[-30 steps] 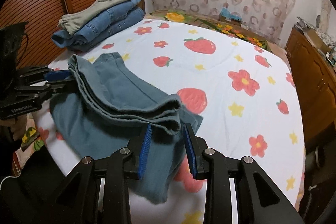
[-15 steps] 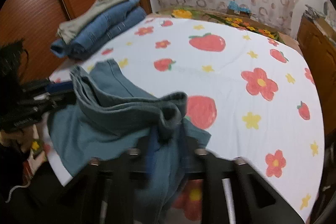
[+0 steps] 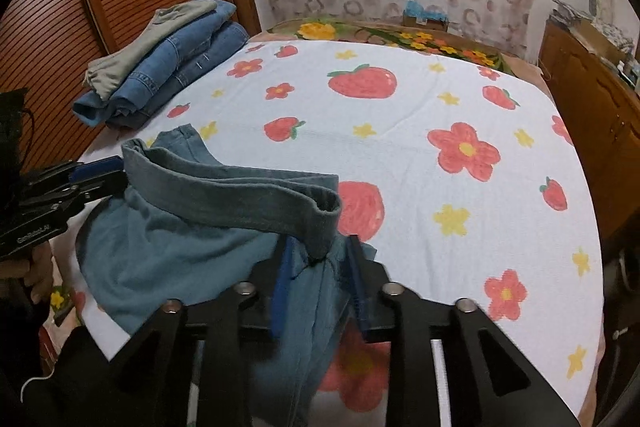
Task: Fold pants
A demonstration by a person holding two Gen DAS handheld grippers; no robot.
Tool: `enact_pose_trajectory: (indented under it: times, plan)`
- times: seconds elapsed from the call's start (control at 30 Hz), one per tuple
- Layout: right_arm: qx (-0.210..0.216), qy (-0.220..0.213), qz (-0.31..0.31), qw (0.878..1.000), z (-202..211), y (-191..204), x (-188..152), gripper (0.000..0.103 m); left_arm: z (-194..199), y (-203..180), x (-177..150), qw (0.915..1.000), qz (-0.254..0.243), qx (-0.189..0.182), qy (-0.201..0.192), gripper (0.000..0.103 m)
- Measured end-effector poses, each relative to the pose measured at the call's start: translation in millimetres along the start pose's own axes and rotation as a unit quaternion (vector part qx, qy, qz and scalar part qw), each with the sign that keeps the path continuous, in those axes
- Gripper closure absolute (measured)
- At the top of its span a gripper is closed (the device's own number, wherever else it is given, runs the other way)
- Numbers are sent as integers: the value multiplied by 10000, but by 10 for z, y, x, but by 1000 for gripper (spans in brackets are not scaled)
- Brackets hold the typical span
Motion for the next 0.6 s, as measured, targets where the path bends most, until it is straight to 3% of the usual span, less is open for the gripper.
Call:
enact_pose_trajectory:
  times: [0.37,0.6]
  plan:
    - [-33,1,106,9999,169,29,-73,71,-331,84,63,9991,-178,298,251,73]
    - [-1,-78,25,10000,268,10,-115,70,-131,69,69,9996,-109,241,105,73]
Point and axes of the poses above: each gripper's, at about its wrist camera, not at the fingertips, and z roughly against the way its jaws point, y to its left, x to its top, the point moved 8 cm from there along -z, roughly the way its jaws point, and after that the axes turned 8 degrees about -y, right-handed, at the moved point
